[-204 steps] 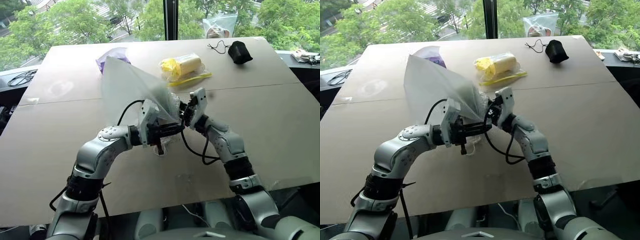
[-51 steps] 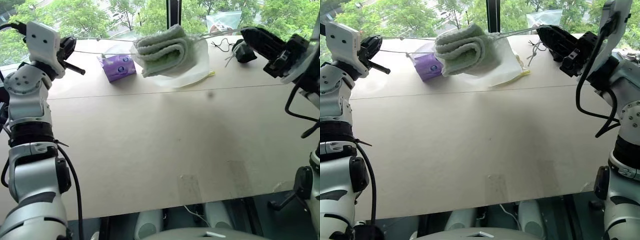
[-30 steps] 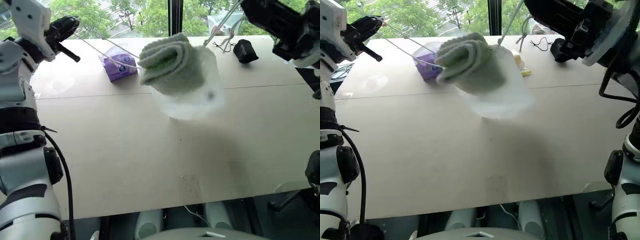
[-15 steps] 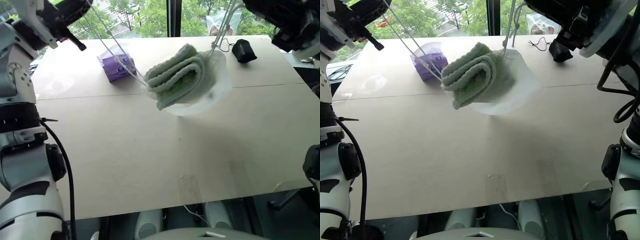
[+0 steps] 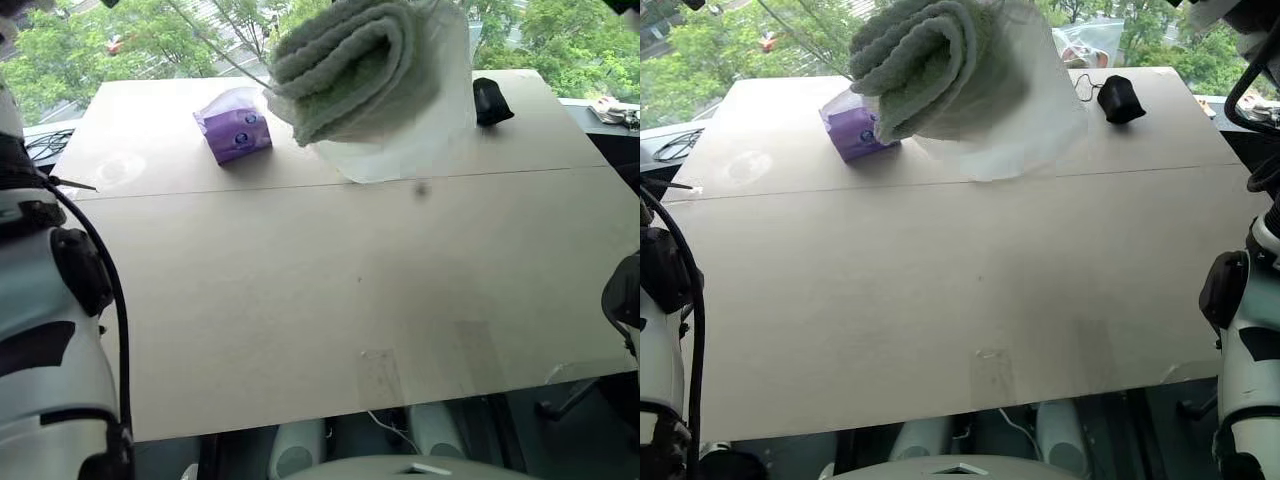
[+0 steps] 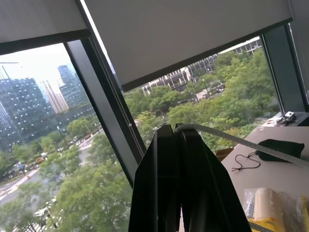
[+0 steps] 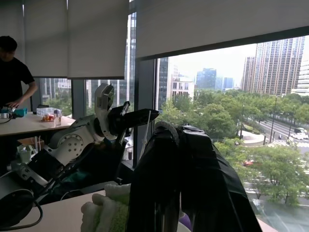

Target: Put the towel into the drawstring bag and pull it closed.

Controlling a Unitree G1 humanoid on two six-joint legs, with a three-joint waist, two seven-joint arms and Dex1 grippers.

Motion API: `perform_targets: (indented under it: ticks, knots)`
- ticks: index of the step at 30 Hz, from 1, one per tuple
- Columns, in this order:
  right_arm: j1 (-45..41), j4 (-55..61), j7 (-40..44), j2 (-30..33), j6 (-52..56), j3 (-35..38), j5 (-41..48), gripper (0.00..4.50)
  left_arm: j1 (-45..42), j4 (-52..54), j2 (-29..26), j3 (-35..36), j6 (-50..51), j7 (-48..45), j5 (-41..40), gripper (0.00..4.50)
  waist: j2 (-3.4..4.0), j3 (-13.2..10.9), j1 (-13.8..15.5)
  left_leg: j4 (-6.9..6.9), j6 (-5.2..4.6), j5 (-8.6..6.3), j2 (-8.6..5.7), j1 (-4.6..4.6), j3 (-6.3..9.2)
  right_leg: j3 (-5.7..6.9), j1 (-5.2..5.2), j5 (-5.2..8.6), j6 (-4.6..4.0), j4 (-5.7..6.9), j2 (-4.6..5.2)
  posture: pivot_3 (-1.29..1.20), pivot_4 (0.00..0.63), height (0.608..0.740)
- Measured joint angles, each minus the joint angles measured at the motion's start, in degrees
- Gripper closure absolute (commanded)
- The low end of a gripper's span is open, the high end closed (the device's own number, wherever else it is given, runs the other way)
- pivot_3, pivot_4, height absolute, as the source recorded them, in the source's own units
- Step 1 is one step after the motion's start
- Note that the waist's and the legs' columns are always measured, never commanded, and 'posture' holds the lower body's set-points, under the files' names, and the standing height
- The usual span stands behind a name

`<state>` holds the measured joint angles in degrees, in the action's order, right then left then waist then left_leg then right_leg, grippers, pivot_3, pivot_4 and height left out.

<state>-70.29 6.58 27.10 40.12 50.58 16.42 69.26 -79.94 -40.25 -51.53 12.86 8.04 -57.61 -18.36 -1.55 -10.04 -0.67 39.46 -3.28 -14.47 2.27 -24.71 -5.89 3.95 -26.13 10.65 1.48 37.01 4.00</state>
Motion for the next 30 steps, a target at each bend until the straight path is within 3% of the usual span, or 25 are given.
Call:
perform_targets:
  ticks: [4,6,8,11,13,15,18,21,26,30]
  knots:
    - [1.3,0.1,0.3,0.1,-0.5,0.3,-1.3,4.5,1.4,1.4,0.6,0.1,-0.1,1.2,0.3,4.44,0.0,0.1,0.1,0.0,0.0,0.0,0.0,0.04,0.01,0.0,0.03,0.0,0.0,0.02,0.02,0.0,0.15,0.74]
    - [8.7,1.7,1.3,0.0,-2.1,-0.2,-4.4,4.5,8.3,6.1,3.3,0.6,1.0,3.1,-0.1,4.44,-0.03,0.3,0.3,-0.03,0.0,-0.01,0.01,0.39,0.0,0.05,0.48,0.01,0.0,-0.04,0.04,0.0,0.15,0.74]
    - [20.5,1.6,1.8,-1.2,-6.0,-5.5,-13.2,4.5,20.3,11.1,8.1,0.3,3.0,5.8,-0.8,4.44,-0.06,0.5,0.3,-0.08,-0.11,-0.07,0.0,0.91,-0.08,-0.11,0.9,0.01,0.01,-0.08,0.06,0.0,0.15,0.74]
    - [30.5,-3.8,2.4,-2.4,-9.7,-13.6,-24.3,4.5,31.2,11.6,13.0,-2.2,3.3,7.9,0.4,4.44,-0.18,0.2,-0.1,0.06,-0.19,-0.06,0.0,0.49,-0.17,-0.24,0.38,-0.02,0.01,0.13,0.04,0.0,0.15,0.74]
    - [30.3,-5.2,2.8,-3.7,-9.9,-14.0,-25.7,4.5,30.7,11.7,13.9,-2.2,4.5,8.9,0.2,4.44,-0.22,-0.2,-0.3,0.88,-0.06,0.05,0.06,-0.87,-0.11,-0.29,-0.97,-0.14,0.0,0.91,-0.04,0.0,0.15,0.74]
    - [24.9,-5.3,2.8,-4.9,-9.1,-11.0,-22.3,4.5,25.1,11.7,12.6,-1.8,5.1,9.2,-0.3,4.44,-0.2,-0.4,-0.4,1.03,0.09,0.15,0.0,-1.37,-0.15,-0.37,-1.53,-0.22,-0.07,1.06,-0.17,0.0,0.15,0.74]
    - [15.6,-2.0,3.3,-4.1,-8.4,-4.5,-17.2,4.5,17.1,12.9,9.0,0.7,4.0,9.3,-1.7,4.44,-0.05,-0.2,-0.3,0.75,0.14,0.14,0.06,-0.77,-0.08,-0.26,-0.91,-0.15,-0.02,0.75,-0.2,0.0,0.15,0.74]
    - [14.6,-1.1,3.2,-3.6,-6.1,-1.0,-13.7,4.5,15.5,11.8,7.2,3.0,3.3,9.5,-2.1,4.44,0.0,-0.2,-0.1,0.0,0.02,0.03,0.09,0.25,-0.1,-0.16,0.12,-0.07,0.09,0.05,-0.13,0.0,0.15,0.74]
    - [15.4,0.9,4.0,-3.3,-5.7,-2.1,-15.0,4.5,15.7,10.3,7.3,3.9,2.2,10.5,-2.1,4.44,-0.01,-0.1,0.2,0.03,-0.03,0.04,0.0,0.12,-0.05,-0.11,0.13,-0.1,0.1,-0.05,0.01,0.0,0.15,0.74]
    - [21.3,3.9,6.5,-2.3,-7.9,-5.7,-20.1,4.5,20.5,13.3,7.2,5.6,1.7,10.6,-3.1,4.44,-0.01,-0.1,0.1,0.04,-0.02,0.04,0.0,0.1,-0.06,-0.11,0.13,-0.1,0.1,-0.06,0.01,0.0,0.15,0.74]
